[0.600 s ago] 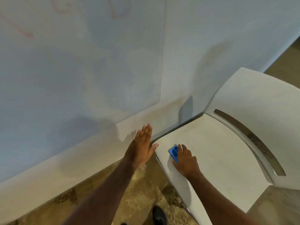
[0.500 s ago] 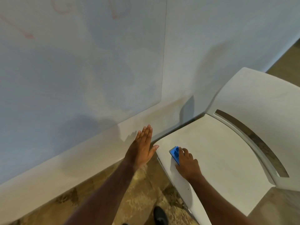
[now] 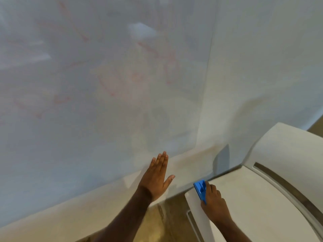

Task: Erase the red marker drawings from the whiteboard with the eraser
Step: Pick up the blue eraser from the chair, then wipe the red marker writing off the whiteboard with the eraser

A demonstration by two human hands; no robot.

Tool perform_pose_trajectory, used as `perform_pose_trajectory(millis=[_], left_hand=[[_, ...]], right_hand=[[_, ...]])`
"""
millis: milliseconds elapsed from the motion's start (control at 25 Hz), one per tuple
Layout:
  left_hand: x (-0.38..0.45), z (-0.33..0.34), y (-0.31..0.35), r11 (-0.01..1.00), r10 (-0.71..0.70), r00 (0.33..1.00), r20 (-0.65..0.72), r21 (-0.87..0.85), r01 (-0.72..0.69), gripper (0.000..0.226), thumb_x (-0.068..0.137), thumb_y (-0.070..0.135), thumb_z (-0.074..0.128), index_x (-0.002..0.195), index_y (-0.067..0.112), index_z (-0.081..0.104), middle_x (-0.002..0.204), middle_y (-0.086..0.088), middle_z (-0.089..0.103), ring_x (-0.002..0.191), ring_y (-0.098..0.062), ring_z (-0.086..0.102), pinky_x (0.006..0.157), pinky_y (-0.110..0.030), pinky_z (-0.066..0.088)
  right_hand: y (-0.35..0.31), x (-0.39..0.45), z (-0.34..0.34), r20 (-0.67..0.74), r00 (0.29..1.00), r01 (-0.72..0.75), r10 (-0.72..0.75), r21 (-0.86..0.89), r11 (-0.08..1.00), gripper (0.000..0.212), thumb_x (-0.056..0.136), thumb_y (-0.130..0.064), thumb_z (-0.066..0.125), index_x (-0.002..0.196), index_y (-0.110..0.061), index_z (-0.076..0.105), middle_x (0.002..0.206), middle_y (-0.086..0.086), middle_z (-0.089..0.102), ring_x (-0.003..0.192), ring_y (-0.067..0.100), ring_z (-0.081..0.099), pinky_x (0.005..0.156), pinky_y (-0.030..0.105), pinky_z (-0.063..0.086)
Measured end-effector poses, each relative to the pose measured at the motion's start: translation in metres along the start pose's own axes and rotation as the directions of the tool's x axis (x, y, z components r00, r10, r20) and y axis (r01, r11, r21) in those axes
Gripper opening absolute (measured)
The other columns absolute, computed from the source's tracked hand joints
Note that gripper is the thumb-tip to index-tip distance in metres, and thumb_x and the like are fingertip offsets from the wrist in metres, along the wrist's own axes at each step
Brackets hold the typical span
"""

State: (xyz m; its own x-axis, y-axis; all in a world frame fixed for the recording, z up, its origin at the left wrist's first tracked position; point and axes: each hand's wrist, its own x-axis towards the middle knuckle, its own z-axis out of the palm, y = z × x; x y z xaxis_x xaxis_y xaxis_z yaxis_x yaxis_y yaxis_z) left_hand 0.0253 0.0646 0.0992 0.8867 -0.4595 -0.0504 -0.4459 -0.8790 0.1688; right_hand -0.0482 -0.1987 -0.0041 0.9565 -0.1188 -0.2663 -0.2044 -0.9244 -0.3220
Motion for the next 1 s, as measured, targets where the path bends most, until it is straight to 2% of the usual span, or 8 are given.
perform_pose_trajectory(millis=[80,200,280,400,480,640,760,1000], left_hand=[[-0.008,-0.033,-0.007,0.999,-0.027,0.997,-0.073,-0.021,0.026,0.093,0.091,0.081,-0.014,0.162,0.024,-0.032,0.171,0.009,-0.038,0.16,-0.011,-0.032,0.128,-0.024,-0.02],[-0.021,-0.075,-0.027,0.999,-0.036,0.984,-0.174,-0.009,0.035,0.092,0.093,0.083,-0.014,0.163,0.027,-0.031,0.173,0.013,-0.037,0.161,-0.006,-0.03,0.133,-0.027,-0.014],[-0.029,-0.103,-0.046,0.999,-0.031,0.955,-0.295,0.021,0.038,0.089,0.104,0.078,-0.002,0.169,0.021,-0.021,0.177,0.01,-0.03,0.165,-0.009,-0.022,0.136,-0.029,-0.009],[-0.052,-0.152,-0.08,0.991,-0.011,0.895,-0.447,0.116,0.069,0.082,0.115,0.062,0.027,0.174,0.009,0.006,0.184,-0.002,-0.003,0.169,-0.016,0.002,0.136,-0.031,-0.002],[-0.069,-0.189,-0.095,0.984,0.02,0.853,-0.522,0.163,0.077,0.08,0.116,0.057,0.035,0.174,0.008,0.01,0.184,-0.004,0.003,0.169,-0.018,0.007,0.136,-0.033,0.005],[-0.108,-0.264,-0.12,0.959,0.055,0.75,-0.659,0.244,0.144,0.079,0.115,0.053,0.039,0.173,0.004,0.014,0.183,-0.009,0.008,0.169,-0.022,0.01,0.136,-0.038,0.012],[-0.137,-0.313,-0.138,0.929,0.044,0.682,-0.73,0.281,0.241,0.079,0.115,0.053,0.037,0.172,0.001,0.018,0.183,-0.012,0.01,0.169,-0.026,0.012,0.136,-0.041,0.013],[-0.193,-0.407,-0.18,0.879,-0.003,0.535,-0.845,0.253,0.405,0.082,0.115,0.056,0.03,0.173,0.002,0.009,0.183,-0.012,0.001,0.17,-0.028,0.004,0.137,-0.043,0.007]], right_hand=[[-0.023,0.01,-0.022,-0.076,0.995,0.068,-0.067,0.005,0.998,0.078,0.1,-0.035,0.062,0.16,-0.02,0.015,0.149,-0.001,0.041,0.12,0.015,0.055,0.091,0.028,0.056],[-0.063,0.02,-0.061,-0.188,0.968,0.178,-0.167,0.043,0.983,0.083,0.098,-0.037,0.066,0.162,-0.018,0.017,0.15,0.001,0.044,0.121,0.019,0.057,0.095,0.032,0.057],[-0.094,0.023,-0.095,-0.265,0.94,0.241,-0.213,0.078,0.967,0.085,0.096,-0.035,0.068,0.163,-0.016,0.018,0.148,0.002,0.043,0.12,0.02,0.056,0.092,0.033,0.057],[-0.149,0.021,-0.15,-0.38,0.875,0.365,-0.299,0.115,0.924,0.086,0.093,-0.033,0.073,0.162,-0.012,0.024,0.144,0.005,0.048,0.117,0.02,0.057,0.088,0.034,0.057],[-0.185,0.017,-0.186,-0.451,0.824,0.447,-0.343,0.145,0.883,0.087,0.09,-0.03,0.078,0.16,-0.012,0.03,0.14,0.005,0.051,0.114,0.019,0.057,0.086,0.031,0.056],[-0.256,0.0,-0.251,-0.605,0.653,0.638,-0.456,0.115,0.761,0.085,0.088,-0.029,0.08,0.158,-0.016,0.032,0.14,0.001,0.051,0.113,0.017,0.054,0.082,0.029,0.055],[-0.306,-0.015,-0.298,-0.67,0.525,0.737,-0.525,0.051,0.673,0.086,0.092,-0.034,0.074,0.161,-0.021,0.025,0.145,-0.001,0.046,0.122,0.016,0.05,0.088,0.03,0.053],[-0.408,-0.054,-0.377,-0.755,0.199,0.842,-0.625,-0.194,0.503,0.087,0.096,-0.036,0.07,0.165,-0.02,0.019,0.148,0.004,0.043,0.121,0.021,0.053,0.097,0.039,0.054]])
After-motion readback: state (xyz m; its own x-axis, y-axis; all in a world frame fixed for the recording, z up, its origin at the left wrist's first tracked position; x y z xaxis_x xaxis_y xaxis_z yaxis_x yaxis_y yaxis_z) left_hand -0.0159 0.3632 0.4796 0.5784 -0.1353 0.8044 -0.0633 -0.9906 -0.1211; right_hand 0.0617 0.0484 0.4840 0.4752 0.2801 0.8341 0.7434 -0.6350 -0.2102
